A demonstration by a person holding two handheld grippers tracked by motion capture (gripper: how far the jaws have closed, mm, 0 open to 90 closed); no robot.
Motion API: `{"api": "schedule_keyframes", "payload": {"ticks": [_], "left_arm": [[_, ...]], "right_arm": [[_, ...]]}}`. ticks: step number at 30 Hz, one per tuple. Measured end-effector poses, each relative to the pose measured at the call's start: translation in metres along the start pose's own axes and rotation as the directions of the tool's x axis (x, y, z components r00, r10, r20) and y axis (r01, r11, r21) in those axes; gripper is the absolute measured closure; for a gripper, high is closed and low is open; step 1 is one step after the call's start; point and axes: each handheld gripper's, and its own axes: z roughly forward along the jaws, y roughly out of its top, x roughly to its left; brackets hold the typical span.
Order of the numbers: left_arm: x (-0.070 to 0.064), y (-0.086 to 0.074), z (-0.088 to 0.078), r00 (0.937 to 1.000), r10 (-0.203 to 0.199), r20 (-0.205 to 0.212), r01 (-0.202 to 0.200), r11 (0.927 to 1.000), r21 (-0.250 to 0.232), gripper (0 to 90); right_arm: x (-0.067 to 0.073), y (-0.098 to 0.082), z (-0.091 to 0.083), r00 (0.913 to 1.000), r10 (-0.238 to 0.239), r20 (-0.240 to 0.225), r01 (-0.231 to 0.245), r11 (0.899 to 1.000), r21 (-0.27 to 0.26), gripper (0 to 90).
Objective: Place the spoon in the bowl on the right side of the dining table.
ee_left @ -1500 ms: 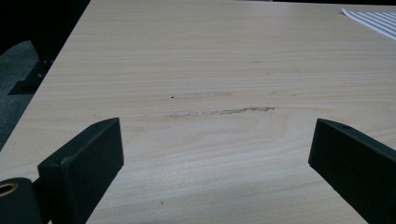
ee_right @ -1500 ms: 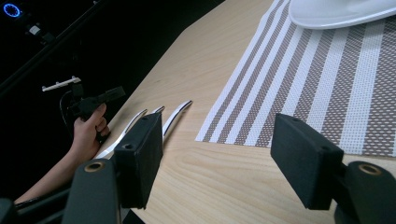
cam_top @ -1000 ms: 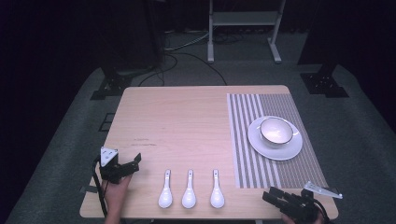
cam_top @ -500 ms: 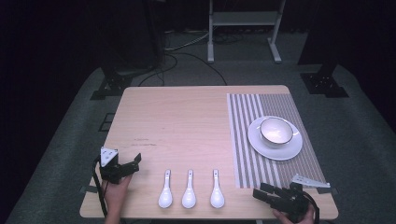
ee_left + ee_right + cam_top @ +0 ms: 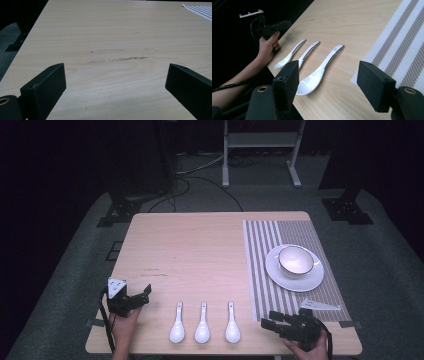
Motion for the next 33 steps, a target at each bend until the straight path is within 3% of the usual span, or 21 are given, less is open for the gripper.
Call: {"api": "schedule_keyframes", "payload": {"ticks": [10,20,33], "left_arm": [[-0.001,0.0,0.0,1.0,0.01,-0.002,-0.01,0.9999,0.011,2.0],[-0.001,0.0,0.0,0.9999,0.014,-0.003,-0.014,0.9998,0.013,2.0],[-0.001,0.0,0.0,0.9999,0.016,-0.005,-0.015,0.9998,0.013,2.0]], "right_arm": [[0.012,0.018,0.024,0.9994,-0.036,-0.003,0.036,0.997,0.073,33.4],[0.014,0.027,0.045,0.9994,-0.033,-0.013,0.034,0.993,0.116,33.5],[0.004,0.035,0.07,0.9993,0.033,-0.02,-0.03,0.985,0.17,34.0]]}}
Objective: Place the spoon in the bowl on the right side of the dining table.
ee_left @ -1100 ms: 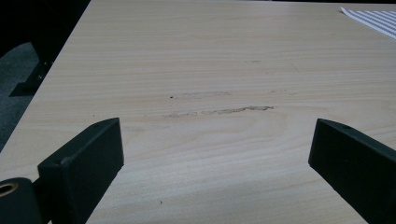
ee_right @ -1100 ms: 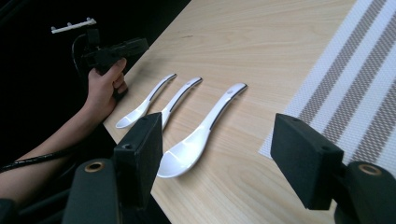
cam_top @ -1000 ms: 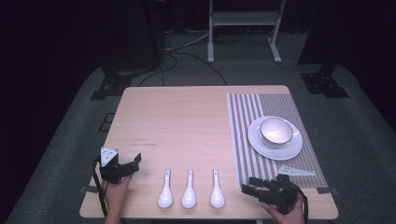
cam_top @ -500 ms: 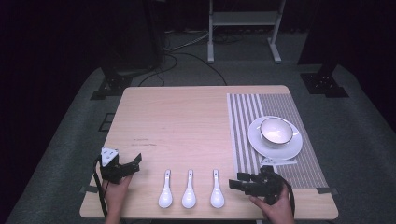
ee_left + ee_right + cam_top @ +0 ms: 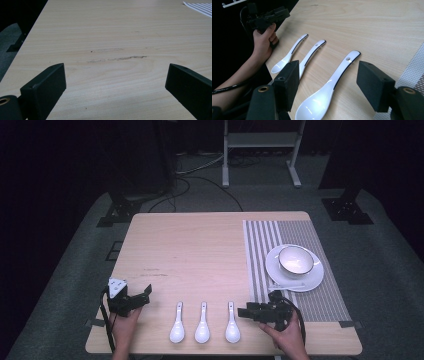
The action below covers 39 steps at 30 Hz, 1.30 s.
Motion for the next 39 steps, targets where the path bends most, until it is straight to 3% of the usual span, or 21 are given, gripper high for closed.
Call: {"api": "schedule_keyframes", "payload": {"ticks": [23,39], "left_arm": [[0.0,0.0,0.0,1.0,0.002,-0.001,-0.002,1.0,-0.001,2.0],[0.0,0.0,0.0,1.0,0.0,-0.002,0.0,1.0,0.001,2.0]], "right_arm": [[-0.009,0.007,0.031,0.999,0.045,0.008,-0.045,0.998,0.044,37.4],[-0.01,0.01,0.045,0.9952,0.06,0.078,-0.066,0.995,0.075,45.8]]}}
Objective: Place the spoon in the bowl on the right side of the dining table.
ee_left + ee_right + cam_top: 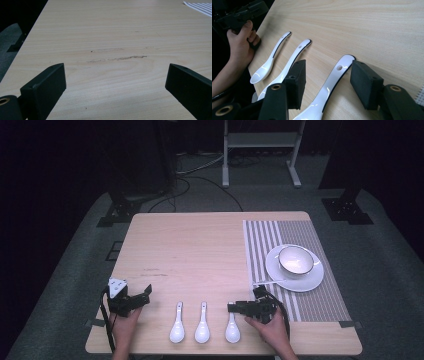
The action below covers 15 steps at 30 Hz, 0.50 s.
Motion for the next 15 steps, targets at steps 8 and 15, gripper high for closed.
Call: {"api": "schedule_keyframes", "payload": {"ticks": [8,15], "left_arm": [[0.0,0.0,0.0,1.0,-0.001,0.0,0.001,1.0,-0.001,2.0],[0.0,0.0,0.0,1.0,0.0,0.001,0.0,1.0,-0.001,2.0]], "right_arm": [[0.005,0.0,0.01,0.9984,-0.031,0.048,0.031,0.999,0.014,47.3],[0.012,0.0,0.012,0.9881,-0.083,0.13,0.081,0.997,0.02,55.4]]}}
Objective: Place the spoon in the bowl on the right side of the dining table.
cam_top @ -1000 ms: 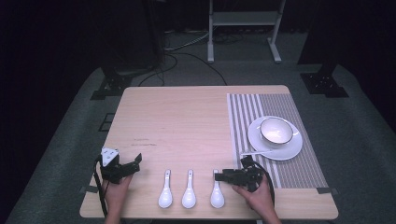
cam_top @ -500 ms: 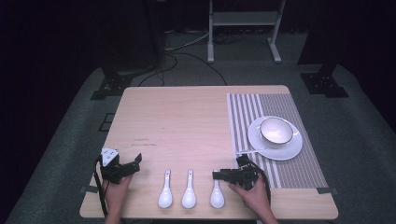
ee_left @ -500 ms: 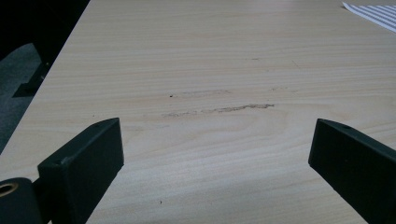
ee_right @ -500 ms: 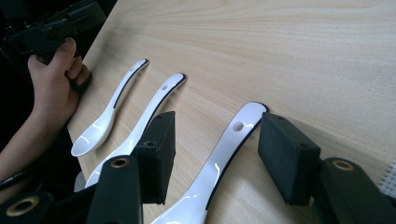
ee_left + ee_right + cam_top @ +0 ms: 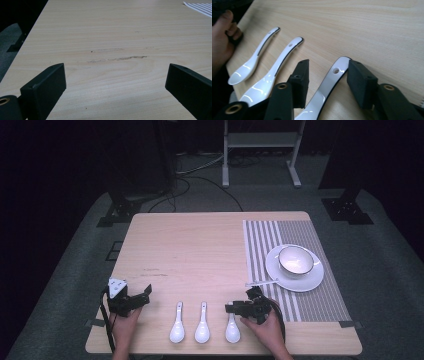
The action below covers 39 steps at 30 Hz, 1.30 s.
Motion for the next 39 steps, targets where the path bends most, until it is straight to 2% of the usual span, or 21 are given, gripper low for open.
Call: {"api": "schedule_keyframes", "payload": {"ticks": [4,7,9,21,24,26,29,32,37,38,39], "left_arm": [[0.0,0.0,0.0,1.0,0.0,-0.001,0.0,1.0,-0.001,2.0],[0.0,0.0,0.0,1.0,-0.001,-0.001,0.001,1.0,0.0,2.0],[0.0,0.0,0.0,1.0,-0.002,0.0,0.002,1.0,-0.001,2.0],[0.0,0.0,0.0,1.0,-0.002,0.001,0.002,1.0,0.0,2.0],[0.001,0.0,0.0,1.0,-0.005,0.001,0.005,1.0,0.0,2.0],[0.001,0.0,0.0,0.9999,-0.012,0.003,0.012,0.9999,-0.004,2.0],[0.001,0.0,0.0,0.9999,-0.013,0.003,0.013,0.9999,-0.006,2.0],[0.001,0.0,0.0,0.9999,-0.013,0.003,0.013,0.9999,-0.005,2.0],[0.001,0.0,0.0,0.9999,-0.013,0.003,0.013,0.9999,-0.004,2.0],[0.001,0.0,0.0,0.9999,-0.013,0.003,0.013,0.9999,-0.005,2.0],[0.001,0.0,0.0,0.9999,-0.012,0.003,0.012,0.9999,-0.005,2.0]], "right_arm": [[0.008,0.0,0.001,0.9961,-0.05,0.072,0.05,0.999,0.007,58.9],[0.012,0.0,0.002,0.9899,-0.084,0.114,0.083,0.996,0.015,61.8],[0.014,0.0,0.002,0.9878,-0.09,0.128,0.088,0.996,0.02,64.1],[0.01,0.004,0.001,0.9897,-0.075,0.122,0.07,0.996,0.05,71.5],[0.011,0.005,0.001,0.9891,-0.086,0.12,0.077,0.994,0.074,72.7],[0.01,0.006,0.001,0.9937,-0.072,0.086,0.064,0.994,0.093,74.7],[0.01,0.006,0.002,0.993,-0.079,0.088,0.069,0.991,0.114,81.4],[0.011,0.007,0.0,0.9908,-0.089,0.102,0.075,0.987,0.139,81.9],[0.009,0.005,-0.003,0.9931,-0.076,0.09,0.063,0.989,0.137,83.5],[0.009,0.005,-0.004,0.9943,-0.066,0.084,0.055,0.99,0.129,83.7],[0.004,0.004,-0.009,0.9978,-0.034,0.057,0.028,0.994,0.102,84.2]]}}
